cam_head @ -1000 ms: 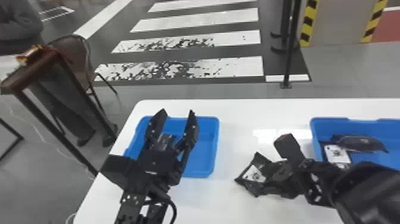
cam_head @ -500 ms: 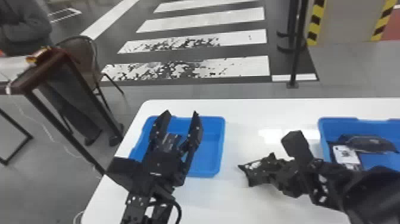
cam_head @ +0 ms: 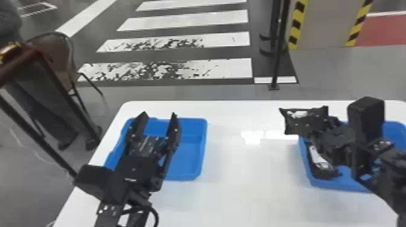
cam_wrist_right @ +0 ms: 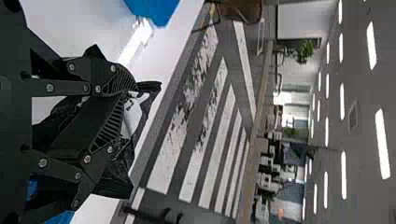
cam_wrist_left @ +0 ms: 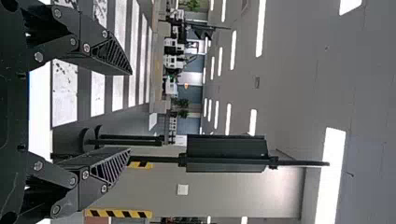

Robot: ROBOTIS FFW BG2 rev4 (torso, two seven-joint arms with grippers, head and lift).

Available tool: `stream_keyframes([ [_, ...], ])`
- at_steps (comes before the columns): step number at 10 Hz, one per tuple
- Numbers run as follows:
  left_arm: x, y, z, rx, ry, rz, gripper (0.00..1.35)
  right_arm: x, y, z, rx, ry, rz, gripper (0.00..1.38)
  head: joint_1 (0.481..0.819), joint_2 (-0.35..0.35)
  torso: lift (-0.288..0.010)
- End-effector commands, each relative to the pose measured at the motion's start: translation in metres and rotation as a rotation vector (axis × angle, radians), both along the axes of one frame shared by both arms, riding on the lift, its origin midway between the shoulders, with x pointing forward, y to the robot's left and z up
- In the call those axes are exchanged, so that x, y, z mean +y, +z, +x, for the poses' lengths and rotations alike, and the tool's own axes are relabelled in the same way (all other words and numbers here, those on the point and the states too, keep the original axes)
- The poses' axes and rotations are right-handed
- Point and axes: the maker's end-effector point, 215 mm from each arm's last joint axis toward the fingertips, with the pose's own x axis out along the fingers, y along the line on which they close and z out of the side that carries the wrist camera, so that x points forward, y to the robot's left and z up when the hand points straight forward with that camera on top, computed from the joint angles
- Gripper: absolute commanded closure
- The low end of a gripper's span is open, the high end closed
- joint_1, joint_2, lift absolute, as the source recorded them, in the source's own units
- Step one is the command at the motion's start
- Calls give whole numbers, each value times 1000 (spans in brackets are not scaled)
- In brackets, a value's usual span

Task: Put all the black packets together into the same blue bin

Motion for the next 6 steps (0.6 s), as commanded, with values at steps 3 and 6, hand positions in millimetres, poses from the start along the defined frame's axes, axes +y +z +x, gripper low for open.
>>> stream_keyframes([
  [3, 7, 0, -3, -11, 12, -19, 498, -163, -7, -17, 19, -311, -86, 1130, 695, -30, -110],
  [6, 8, 1, -3, -14, 14, -18, 498, -217, -22, -40, 52, -412, -97, 665, 695, -142, -110],
])
